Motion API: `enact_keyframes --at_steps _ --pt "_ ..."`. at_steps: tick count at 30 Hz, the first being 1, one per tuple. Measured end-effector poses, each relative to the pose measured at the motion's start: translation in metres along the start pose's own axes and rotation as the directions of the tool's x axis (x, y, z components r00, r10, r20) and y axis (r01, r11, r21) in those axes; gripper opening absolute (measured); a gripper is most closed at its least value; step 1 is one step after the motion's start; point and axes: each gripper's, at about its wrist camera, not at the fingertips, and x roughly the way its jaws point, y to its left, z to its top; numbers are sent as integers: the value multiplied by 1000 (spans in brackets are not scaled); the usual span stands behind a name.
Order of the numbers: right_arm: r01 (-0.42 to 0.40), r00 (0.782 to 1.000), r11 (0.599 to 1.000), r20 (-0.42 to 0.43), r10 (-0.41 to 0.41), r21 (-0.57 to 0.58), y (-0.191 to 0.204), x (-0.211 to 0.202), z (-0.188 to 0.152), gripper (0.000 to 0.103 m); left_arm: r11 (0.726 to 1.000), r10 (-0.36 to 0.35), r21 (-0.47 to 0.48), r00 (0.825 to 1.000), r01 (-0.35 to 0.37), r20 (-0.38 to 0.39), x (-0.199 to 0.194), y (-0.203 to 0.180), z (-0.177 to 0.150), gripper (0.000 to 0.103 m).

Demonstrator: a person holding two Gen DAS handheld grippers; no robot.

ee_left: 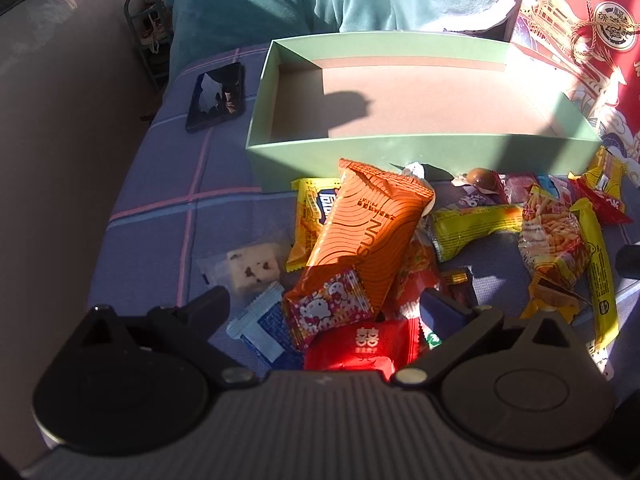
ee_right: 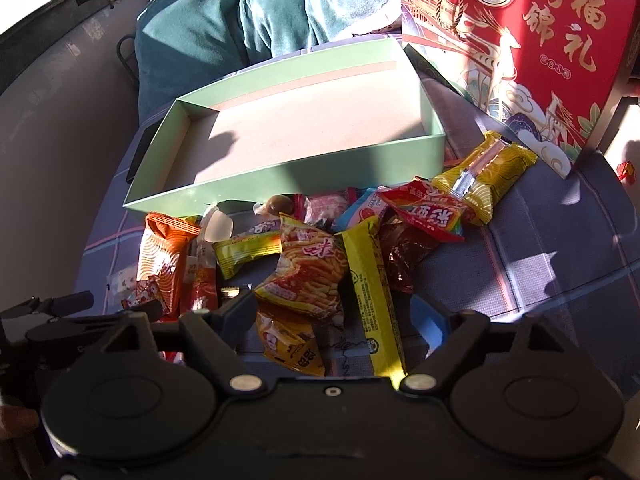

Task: Organize snacks
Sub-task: 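Move both grippers toward the heap of snacks beside the green box, then grasp the orange WINSUN pack with the left gripper while the right grasps the red-yellow snack bag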

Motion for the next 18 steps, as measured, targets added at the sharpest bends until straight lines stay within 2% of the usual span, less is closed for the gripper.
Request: enact_keyframes --at_steps 1,3,6,7,8,9,10,15,18 --pt "-14 1000 1000 -7 14 17 -3 2 2 61 1000 4 5 1000 -4 7 3 -2 3 103" --pt "-52 998 997 -30 54 56 -8 9 7 48 1000 1 11 1000 -2 16 9 -6 9 100" --pt "-88 994 994 -53 92 69 -6 20 12 45 1000 -7 22 1000 7 24 16 -13 17 93" --pt "-102 992 992 -62 106 75 -6 23 14 45 1000 -8 29 1000 8 22 20 -17 20 85" --pt "-122 989 989 -77 129 89 -5 29 16 45 999 -12 31 1000 11 18 22 -18 21 69" --pt "-134 985 986 -92 143 103 -5 35 18 45 999 -23 28 1000 23 8 25 -19 22 58" --pt "-137 984 985 -99 148 107 -5 39 20 45 999 -26 25 1000 25 4 27 -20 23 54" --pt "-142 982 985 -110 153 100 -3 59 25 45 996 -86 22 996 86 3 27 -13 22 52" --pt "-141 983 986 -106 150 86 -2 66 28 46 995 -96 -5 995 96 -27 33 -4 22 56"
